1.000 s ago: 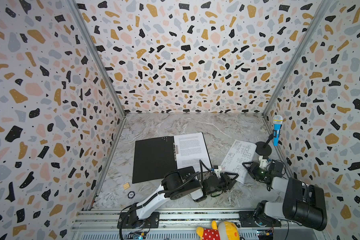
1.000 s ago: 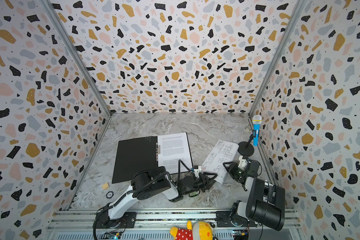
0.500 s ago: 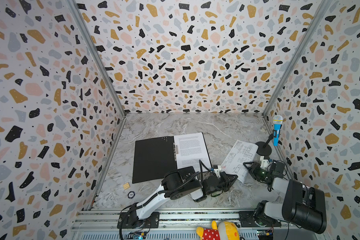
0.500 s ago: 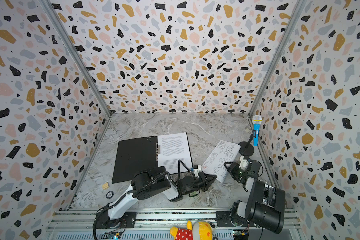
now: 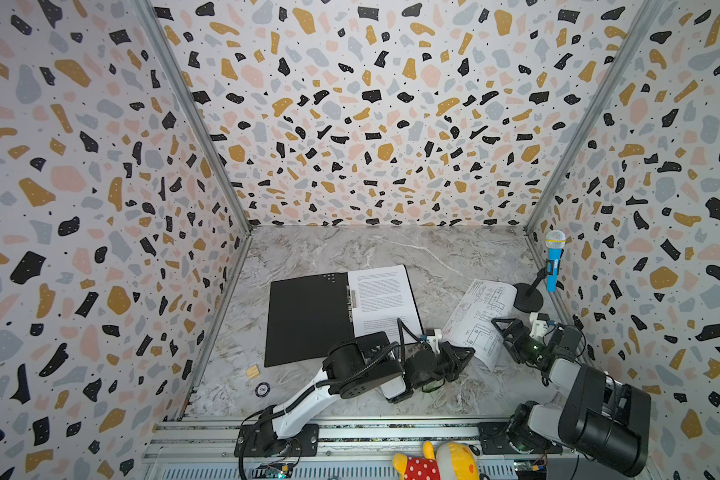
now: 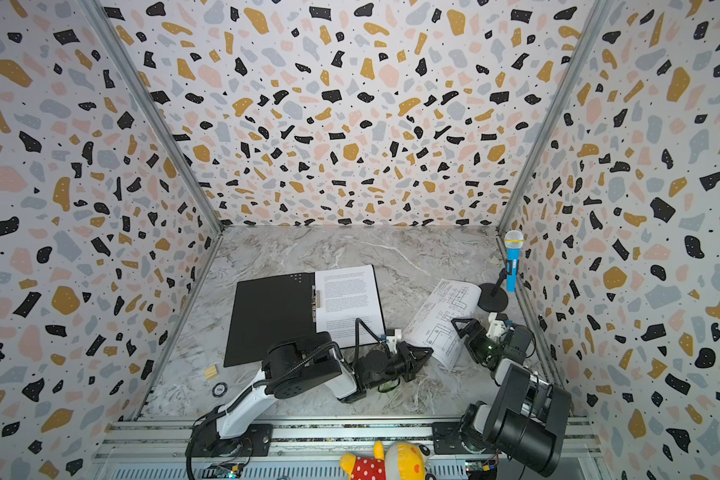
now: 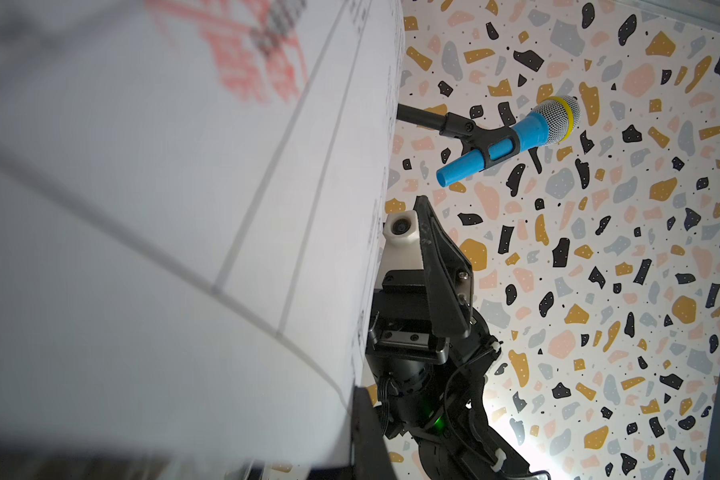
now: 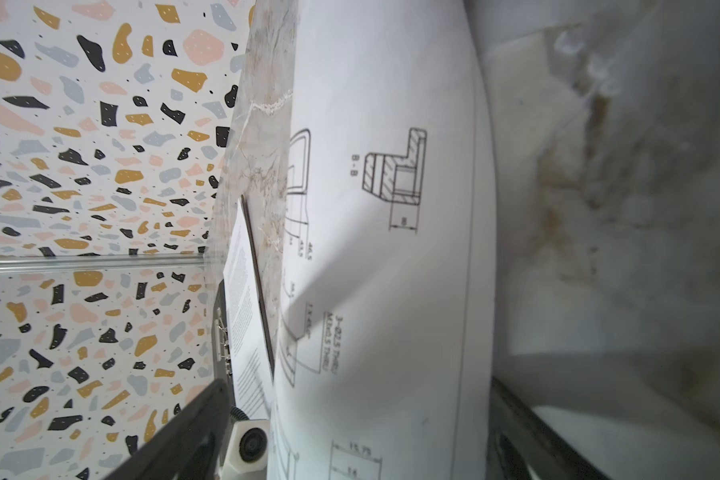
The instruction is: Put the files into the folder
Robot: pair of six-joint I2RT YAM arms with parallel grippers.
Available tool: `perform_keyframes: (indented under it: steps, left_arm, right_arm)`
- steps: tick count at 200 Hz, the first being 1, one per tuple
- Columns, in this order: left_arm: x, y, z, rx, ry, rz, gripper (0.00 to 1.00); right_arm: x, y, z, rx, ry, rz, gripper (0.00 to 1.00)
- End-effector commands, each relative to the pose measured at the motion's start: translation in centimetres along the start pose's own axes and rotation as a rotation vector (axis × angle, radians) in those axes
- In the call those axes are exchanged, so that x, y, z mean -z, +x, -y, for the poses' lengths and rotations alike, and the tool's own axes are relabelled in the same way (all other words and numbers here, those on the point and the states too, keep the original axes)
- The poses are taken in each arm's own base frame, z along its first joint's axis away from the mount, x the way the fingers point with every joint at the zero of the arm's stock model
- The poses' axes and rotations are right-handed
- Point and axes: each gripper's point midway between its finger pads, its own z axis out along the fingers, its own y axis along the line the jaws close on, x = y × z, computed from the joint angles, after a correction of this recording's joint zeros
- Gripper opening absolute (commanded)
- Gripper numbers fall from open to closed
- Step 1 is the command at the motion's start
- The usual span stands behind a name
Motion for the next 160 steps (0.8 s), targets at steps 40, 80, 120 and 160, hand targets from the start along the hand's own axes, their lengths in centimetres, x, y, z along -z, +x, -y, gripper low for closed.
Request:
perform_keyframes:
  steps: [40,80,120,160]
  left_arm:
    - [0.3,0.1,5.0,-0.03,0.101,-0.008,0.0]
    - [0.6,-0.1,3.1,-0.02,0.067,-0.013,0.0]
    - [0.4,0.5,2.0,-0.023,0.041,-0.031,0.0]
    - [0.2,0.9,2.5,-0.034,0.04,-0.047,0.15]
  right_arm:
    - [0.6,0.6,-0.1,-0.03,-0.031,0.001,0.92]
    - [0.7,-0.2,-0.9,-0.01,-0.059,0.025,0.68]
    - [0.7,-0.9,-1.8,-0.018,-0.1,0.03,0.5]
    - [1.1,-2.2,-3.4,-0.001,-0.129,0.055,0.17]
